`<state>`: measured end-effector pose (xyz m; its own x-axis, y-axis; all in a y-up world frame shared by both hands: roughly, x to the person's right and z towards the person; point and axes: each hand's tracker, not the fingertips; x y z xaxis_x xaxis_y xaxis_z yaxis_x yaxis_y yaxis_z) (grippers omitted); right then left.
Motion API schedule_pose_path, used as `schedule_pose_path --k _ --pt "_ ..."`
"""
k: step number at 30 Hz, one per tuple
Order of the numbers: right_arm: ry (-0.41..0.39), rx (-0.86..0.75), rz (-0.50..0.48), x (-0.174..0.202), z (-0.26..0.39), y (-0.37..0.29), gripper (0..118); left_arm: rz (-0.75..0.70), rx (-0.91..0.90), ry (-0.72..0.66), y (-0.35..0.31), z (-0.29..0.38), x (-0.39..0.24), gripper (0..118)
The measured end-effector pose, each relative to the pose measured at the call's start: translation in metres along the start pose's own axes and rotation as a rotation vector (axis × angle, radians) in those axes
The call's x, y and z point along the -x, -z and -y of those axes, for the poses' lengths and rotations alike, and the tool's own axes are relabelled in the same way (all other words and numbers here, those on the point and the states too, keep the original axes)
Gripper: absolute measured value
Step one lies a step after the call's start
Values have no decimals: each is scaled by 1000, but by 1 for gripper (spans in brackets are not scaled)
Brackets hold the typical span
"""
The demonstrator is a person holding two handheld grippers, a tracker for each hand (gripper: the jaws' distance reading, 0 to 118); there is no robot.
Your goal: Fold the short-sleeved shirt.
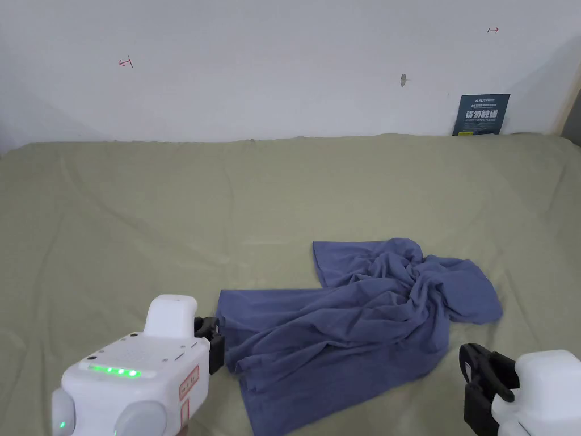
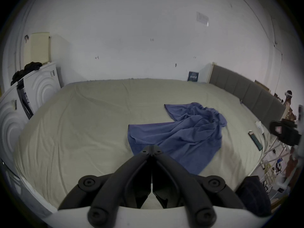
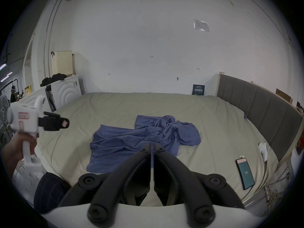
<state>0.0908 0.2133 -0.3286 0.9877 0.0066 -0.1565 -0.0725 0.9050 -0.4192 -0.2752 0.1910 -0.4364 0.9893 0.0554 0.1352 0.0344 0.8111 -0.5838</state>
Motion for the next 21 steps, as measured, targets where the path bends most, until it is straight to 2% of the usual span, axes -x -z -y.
schedule_pose_path --k 4,8,9,11,12,15,21 --pt "12 20 9 -14 3 19 4 -25 143 30 78 -16 18 0" --pt "29 47 12 -27 10 43 4 -51 198 31 150 -30 34 0" --pt "33 54 12 -30 12 49 4 -53 198 27 161 -32 37 22" --pt "43 78 16 -38 17 62 4 -61 219 20 178 -37 40 96" --pt "49 88 19 -40 19 67 4 -83 275 13 201 -37 47 114" --pt "73 117 28 -49 27 82 4 -134 264 43 234 -39 54 114" --pt "86 145 28 -54 31 93 4 -161 399 60 275 -24 57 113"
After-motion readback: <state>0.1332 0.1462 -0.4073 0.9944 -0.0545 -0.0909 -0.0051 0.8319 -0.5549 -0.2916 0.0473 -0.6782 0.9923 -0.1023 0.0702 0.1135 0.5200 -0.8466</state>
